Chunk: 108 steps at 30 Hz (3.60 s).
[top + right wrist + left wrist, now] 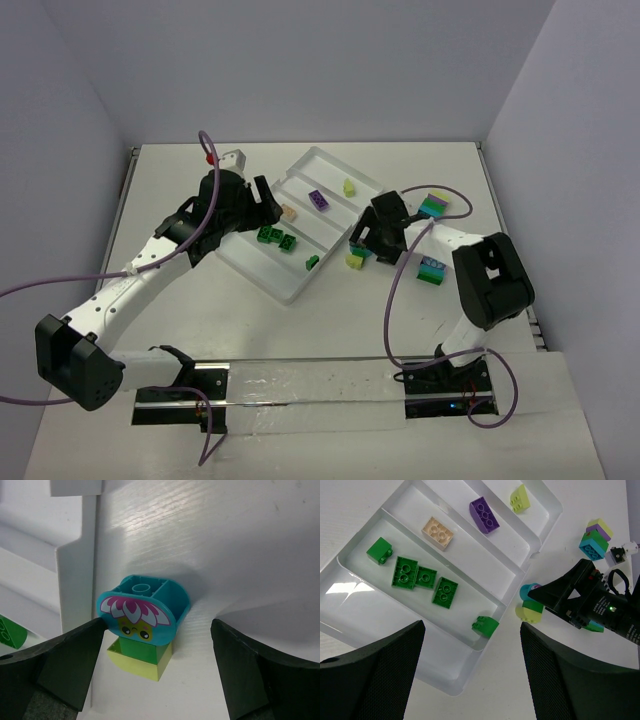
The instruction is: Sort the legos into containers by color
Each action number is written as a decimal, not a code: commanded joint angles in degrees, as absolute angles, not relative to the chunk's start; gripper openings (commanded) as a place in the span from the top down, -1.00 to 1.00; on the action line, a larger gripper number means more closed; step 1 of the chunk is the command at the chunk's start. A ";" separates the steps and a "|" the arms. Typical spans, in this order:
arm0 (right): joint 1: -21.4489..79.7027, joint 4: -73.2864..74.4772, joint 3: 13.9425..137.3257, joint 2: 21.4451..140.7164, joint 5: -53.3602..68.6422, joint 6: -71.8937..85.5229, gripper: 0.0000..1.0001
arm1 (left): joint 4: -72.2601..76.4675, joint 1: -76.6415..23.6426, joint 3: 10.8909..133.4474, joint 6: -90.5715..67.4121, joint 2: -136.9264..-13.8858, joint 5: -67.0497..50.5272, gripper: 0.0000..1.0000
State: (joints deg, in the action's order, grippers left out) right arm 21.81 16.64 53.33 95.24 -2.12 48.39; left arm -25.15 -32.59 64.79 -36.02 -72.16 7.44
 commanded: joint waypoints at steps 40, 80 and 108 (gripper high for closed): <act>29.18 14.51 53.39 89.27 1.19 22.19 -0.88 | -23.51 -34.45 68.11 -36.70 -74.84 4.08 -0.67; 29.44 10.26 50.20 86.38 3.48 0.88 -0.71 | -22.80 -37.88 67.76 -38.14 -76.90 1.58 -0.66; 29.50 15.69 56.95 95.60 6.58 -3.44 -0.51 | -23.50 -38.95 68.55 -38.38 -79.35 1.98 -0.65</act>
State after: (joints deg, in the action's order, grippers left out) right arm 29.12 14.08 54.86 95.18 4.69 -2.87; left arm -24.23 -38.53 65.90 -38.33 -78.93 2.09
